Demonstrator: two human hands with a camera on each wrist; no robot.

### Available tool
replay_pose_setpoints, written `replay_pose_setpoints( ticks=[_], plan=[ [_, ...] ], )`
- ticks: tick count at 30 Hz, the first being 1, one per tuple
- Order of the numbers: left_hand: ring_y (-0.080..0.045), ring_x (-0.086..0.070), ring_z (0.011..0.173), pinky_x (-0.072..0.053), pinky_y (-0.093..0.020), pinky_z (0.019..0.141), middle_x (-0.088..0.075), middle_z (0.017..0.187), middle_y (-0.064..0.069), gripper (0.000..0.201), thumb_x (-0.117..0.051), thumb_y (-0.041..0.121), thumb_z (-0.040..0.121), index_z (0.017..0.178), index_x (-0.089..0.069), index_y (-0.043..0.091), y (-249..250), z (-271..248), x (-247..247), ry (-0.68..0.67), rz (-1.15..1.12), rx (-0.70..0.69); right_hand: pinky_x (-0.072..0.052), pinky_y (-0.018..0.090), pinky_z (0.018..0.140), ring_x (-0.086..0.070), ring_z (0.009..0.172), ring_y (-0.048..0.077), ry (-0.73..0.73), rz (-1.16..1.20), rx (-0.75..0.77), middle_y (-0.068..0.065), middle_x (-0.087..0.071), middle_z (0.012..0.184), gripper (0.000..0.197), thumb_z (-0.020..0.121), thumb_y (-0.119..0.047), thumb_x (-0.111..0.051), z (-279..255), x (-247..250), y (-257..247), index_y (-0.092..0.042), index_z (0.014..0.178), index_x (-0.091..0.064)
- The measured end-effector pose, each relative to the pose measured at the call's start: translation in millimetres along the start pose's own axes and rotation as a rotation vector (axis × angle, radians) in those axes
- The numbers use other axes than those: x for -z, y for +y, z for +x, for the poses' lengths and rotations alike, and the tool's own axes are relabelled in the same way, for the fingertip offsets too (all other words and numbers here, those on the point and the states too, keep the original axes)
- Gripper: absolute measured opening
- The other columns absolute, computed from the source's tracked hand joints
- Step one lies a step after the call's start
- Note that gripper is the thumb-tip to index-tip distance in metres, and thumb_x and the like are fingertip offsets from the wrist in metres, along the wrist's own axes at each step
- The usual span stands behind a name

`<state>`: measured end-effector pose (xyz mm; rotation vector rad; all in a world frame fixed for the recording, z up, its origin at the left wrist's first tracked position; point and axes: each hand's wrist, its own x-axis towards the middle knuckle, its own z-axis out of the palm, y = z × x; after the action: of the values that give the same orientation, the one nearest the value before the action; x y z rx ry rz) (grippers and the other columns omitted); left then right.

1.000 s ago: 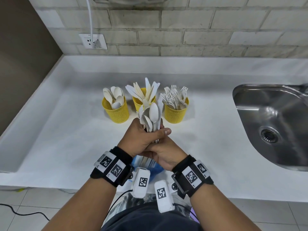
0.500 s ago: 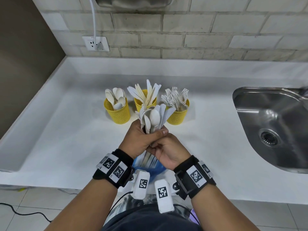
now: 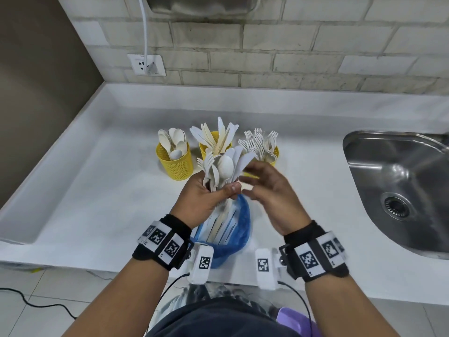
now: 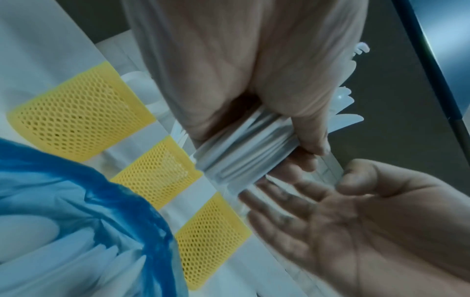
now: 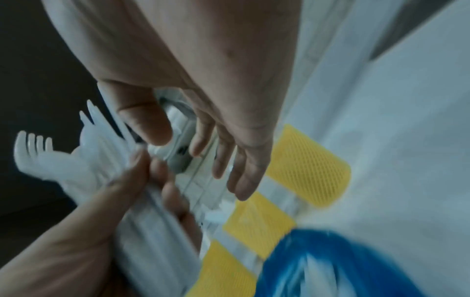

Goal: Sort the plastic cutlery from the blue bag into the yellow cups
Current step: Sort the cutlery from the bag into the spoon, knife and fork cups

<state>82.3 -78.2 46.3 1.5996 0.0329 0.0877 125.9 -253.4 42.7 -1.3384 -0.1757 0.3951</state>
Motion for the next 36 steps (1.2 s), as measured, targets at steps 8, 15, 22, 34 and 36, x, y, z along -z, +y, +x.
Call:
replay_pose_setpoints(
  ticks=[8,15,22,34,36],
  plan=[
    [0.004,-0.069,0.086,-0.052,-0.014,0.079,-0.076,0.089,0.024,0.030,-0.081,0.004,0.085,0.096,-0.072,0.030,15,5,-3,0.067,0.063,-0.086,-0.055,0.032,0.090,-0.064,0.114,0.026,-0.160,-0.300,0.433,0.008,-0.064,0.121,0.030,0.087,0.000,-0.068,-16,10,-53,-0.019,0.110,-0.070],
    [0.004,-0.067,0.083,-0.052,-0.014,0.078,-0.074,0.088,0.025,0.027,-0.081,0.011,0.084,0.095,-0.070,0.032,17,1,2,0.079,0.160,-0.122,-0.057,0.041,0.085,-0.068,0.098,0.028,-0.063,-0.307,0.534,0.004,-0.069,0.101,0.010,0.092,-0.009,-0.073,-15,0,-50,-0.014,0.100,-0.074],
    [-0.005,-0.068,0.085,-0.055,-0.021,0.081,-0.075,0.089,0.014,0.023,-0.082,0.013,0.085,0.096,-0.072,0.031,15,-5,17,0.125,0.154,-0.081,-0.058,0.057,0.080,-0.071,0.088,0.033,-0.010,-0.301,0.574,0.007,-0.071,0.096,0.011,0.092,-0.008,-0.074,-8,-18,-44,-0.014,0.101,-0.075],
    [-0.003,-0.071,0.099,-0.054,-0.018,0.086,-0.077,0.101,0.018,0.036,-0.079,0.006,0.086,0.107,-0.070,0.033,17,-4,54,0.062,0.075,-0.068,-0.056,0.026,0.080,-0.070,0.090,0.018,-0.075,-0.412,0.556,-0.002,-0.071,0.099,0.016,0.094,-0.005,-0.072,15,-60,-49,-0.011,0.108,-0.078],
    [-0.004,-0.071,0.098,-0.055,-0.020,0.086,-0.077,0.100,0.016,0.033,-0.079,0.007,0.086,0.106,-0.071,0.032,16,-4,63,0.043,0.078,-0.054,-0.058,0.031,0.080,-0.070,0.090,0.019,-0.118,-0.439,0.541,-0.004,-0.069,0.100,0.019,0.096,-0.006,-0.070,20,-66,-49,-0.014,0.111,-0.078]
  ],
)
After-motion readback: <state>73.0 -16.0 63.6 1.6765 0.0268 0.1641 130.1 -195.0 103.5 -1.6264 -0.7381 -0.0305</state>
